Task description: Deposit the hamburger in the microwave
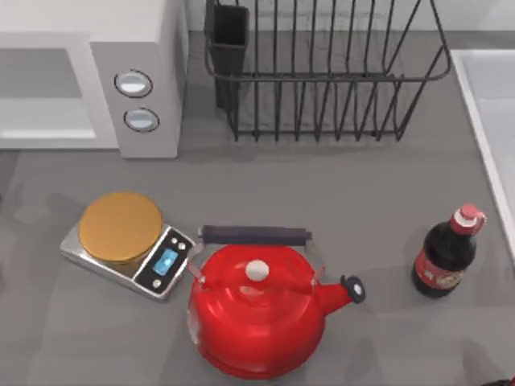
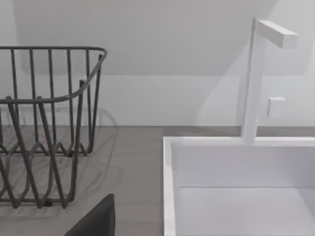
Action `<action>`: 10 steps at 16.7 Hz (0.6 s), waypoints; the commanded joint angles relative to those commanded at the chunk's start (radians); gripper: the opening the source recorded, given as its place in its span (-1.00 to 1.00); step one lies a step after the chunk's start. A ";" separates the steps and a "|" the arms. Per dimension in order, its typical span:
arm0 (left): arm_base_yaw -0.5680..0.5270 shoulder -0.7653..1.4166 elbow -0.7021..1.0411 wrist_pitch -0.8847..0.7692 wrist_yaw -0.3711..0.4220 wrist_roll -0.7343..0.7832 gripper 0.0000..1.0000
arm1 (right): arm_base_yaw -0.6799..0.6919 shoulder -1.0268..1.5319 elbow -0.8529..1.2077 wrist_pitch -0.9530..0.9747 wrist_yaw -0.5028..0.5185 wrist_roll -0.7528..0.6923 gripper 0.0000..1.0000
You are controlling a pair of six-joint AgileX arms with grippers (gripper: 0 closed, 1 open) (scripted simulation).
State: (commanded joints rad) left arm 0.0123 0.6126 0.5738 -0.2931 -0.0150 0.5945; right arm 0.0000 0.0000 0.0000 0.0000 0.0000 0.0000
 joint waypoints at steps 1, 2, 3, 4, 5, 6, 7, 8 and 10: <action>0.001 0.080 0.060 -0.042 0.006 0.070 1.00 | 0.000 0.000 0.000 0.000 0.000 0.000 1.00; 0.003 0.162 0.119 -0.085 0.013 0.140 1.00 | 0.000 0.000 0.000 0.000 0.000 0.000 1.00; 0.008 0.246 0.176 -0.129 0.018 0.210 1.00 | 0.000 0.000 0.000 0.000 0.000 0.000 1.00; 0.014 0.330 0.231 -0.175 0.024 0.277 1.00 | 0.000 0.000 0.000 0.000 0.000 0.000 1.00; 0.022 0.416 0.282 -0.222 0.028 0.343 1.00 | 0.000 0.000 0.000 0.000 0.000 0.000 1.00; 0.034 0.501 0.330 -0.270 0.031 0.405 1.00 | 0.000 0.000 0.000 0.000 0.000 0.000 1.00; 0.047 0.586 0.375 -0.318 0.034 0.464 1.00 | 0.000 0.000 0.000 0.000 0.000 0.000 1.00; 0.063 0.670 0.416 -0.367 0.035 0.519 1.00 | 0.000 0.000 0.000 0.000 0.000 0.000 1.00; 0.100 0.828 0.484 -0.461 0.034 0.615 1.00 | 0.000 0.000 0.000 0.000 0.000 0.000 1.00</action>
State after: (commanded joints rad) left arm 0.1125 1.4409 1.0581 -0.7539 0.0194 1.2099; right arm 0.0000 0.0000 0.0000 0.0000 0.0000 0.0000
